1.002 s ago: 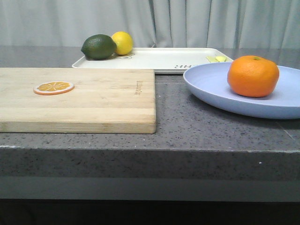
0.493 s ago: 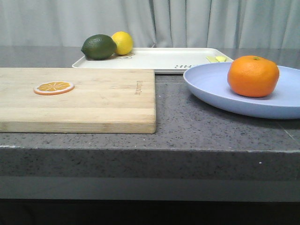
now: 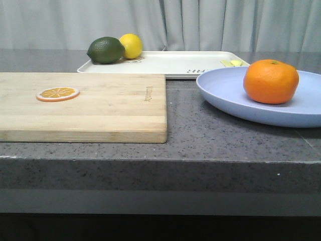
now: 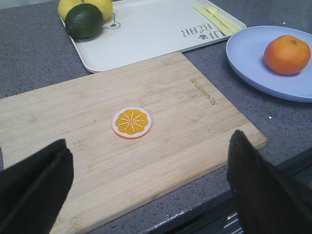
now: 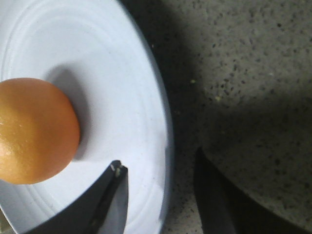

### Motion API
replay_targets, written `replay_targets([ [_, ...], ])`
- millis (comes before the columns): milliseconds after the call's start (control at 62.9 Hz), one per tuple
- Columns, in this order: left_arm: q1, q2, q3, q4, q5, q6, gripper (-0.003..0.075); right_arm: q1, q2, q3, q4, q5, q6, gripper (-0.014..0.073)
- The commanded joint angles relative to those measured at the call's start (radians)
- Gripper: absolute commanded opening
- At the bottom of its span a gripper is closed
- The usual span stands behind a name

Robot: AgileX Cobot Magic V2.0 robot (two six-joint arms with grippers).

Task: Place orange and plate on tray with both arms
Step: 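Grip the plate rim with the right gripper and lift the plate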

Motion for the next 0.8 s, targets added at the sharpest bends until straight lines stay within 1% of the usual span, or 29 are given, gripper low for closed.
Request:
replay_targets([
  [0,0.000,0.003,-0.024,-0.007,-0.071,-0.009,0.0618,0.015,-0.017,-0.032,0.050,-0.001,-0.015,0.0341],
  [127,0.000,0.003,-0.024,-0.007,-0.071,-0.009,0.0618,0.031,0.001,-0.032,0.052,-0.014,-0.015,0.0340],
  [159,0.000,0.003,-0.024,-0.007,-0.071,-0.009,0.0618,0.031,0.004,-0.032,0.052,-0.016,-0.015,0.0329],
  [398,0.000,0.003,-0.024,-0.007,-0.071,-0.009,0.0618,0.031,0.004,-0.033,0.052,-0.035,-0.015,0.0085],
  [509,0.000,0.003,-0.024,-0.007,-0.071,-0.009,0.0618,0.031,0.004,-0.034,0.052,-0.035,-0.015,0.0009],
  [652,0.000,0.003,-0.024,-0.007,-0.071,-0.009,0.0618,0.031,0.004,-0.034,0.052,-0.039,-0.015,-0.0056],
  [779,0.000,0.003,-0.024,-0.007,-0.071,-0.009,0.0618,0.030,0.004,-0.034,0.063,-0.037,-0.014,-0.0063],
])
